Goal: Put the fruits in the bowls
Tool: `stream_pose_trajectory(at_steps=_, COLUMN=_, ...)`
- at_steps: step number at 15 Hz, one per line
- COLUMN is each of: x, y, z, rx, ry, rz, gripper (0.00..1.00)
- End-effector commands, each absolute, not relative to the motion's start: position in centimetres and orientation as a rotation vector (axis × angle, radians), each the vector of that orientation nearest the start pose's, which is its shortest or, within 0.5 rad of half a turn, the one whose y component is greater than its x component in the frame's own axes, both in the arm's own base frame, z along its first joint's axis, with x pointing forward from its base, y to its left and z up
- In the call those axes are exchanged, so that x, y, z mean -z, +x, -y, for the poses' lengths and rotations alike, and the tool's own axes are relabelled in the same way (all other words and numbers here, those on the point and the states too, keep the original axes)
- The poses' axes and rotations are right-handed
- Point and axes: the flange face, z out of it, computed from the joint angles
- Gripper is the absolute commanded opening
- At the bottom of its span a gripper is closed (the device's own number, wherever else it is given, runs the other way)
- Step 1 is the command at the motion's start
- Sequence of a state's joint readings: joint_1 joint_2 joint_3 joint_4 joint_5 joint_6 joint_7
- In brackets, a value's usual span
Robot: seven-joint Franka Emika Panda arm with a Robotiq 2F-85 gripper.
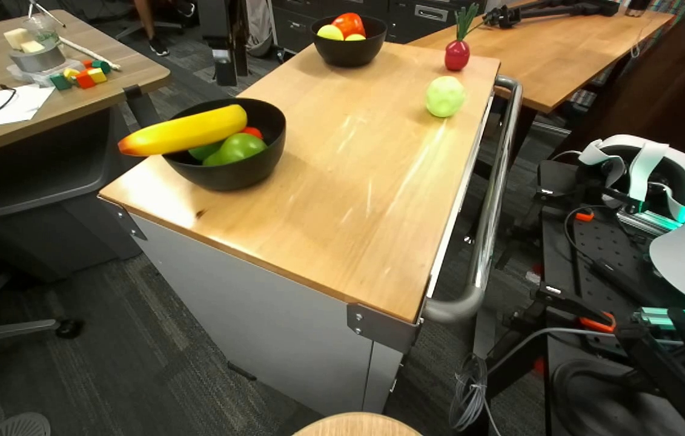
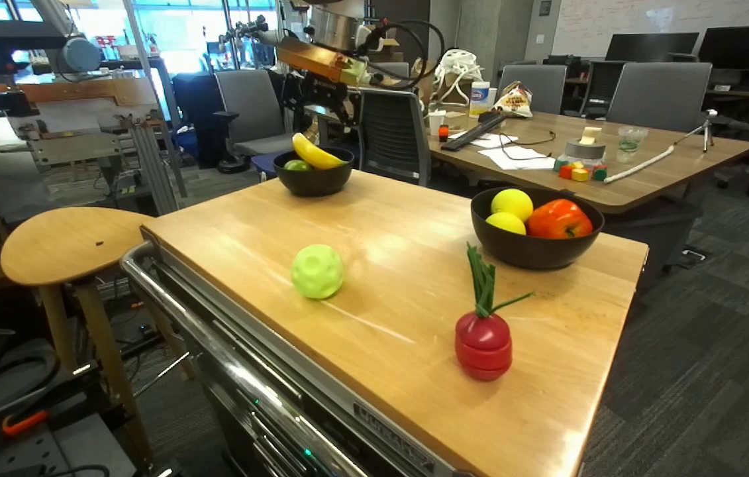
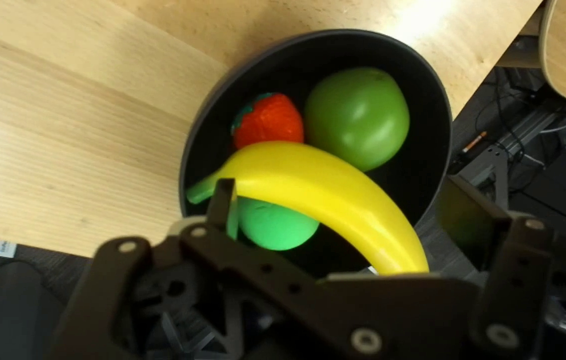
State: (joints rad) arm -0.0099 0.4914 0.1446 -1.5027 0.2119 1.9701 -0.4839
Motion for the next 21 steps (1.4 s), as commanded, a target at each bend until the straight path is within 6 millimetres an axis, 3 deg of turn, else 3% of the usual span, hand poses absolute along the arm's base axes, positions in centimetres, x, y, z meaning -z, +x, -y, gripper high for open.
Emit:
stream_pose_trajectory(at_steps=1, x=-41.8, y=67.2, z=-5.0, rx=0.025, ry=-2.912, rz=0.528, gripper=1.0)
stream_pose_trajectory(at_steps=5, x=-41.6, y=64.4, z=2.1, rx=-0.031, ry=-3.026, rz=0.247, gripper=1.0)
stream_pose_trajectory(at_steps=7, x=-40.0, y=62.5, z=5.2, rx=-0.087, ry=-3.038, rz=0.176, gripper=1.0)
stream_pose_trajectory(at_steps=10, x=-36.8, y=59.6, z=8.0, rx=-0.189, ry=-3.033, rz=0.126, gripper=1.0)
stream_pose_trajectory(at_steps=13, x=-33.4, y=57.4, z=8.8, rx=-0.28, ry=-3.008, rz=0.142, gripper=1.0)
stream_pose_trajectory(at_steps=17, x=-29.6, y=55.1, z=7.8, rx=-0.367, ry=-2.995, rz=0.212, gripper=1.0)
stream_pose_trajectory(at_steps=21, x=-28.4, y=53.5, z=7.4, rx=-0.428, ry=-3.087, rz=0.254, gripper=1.0)
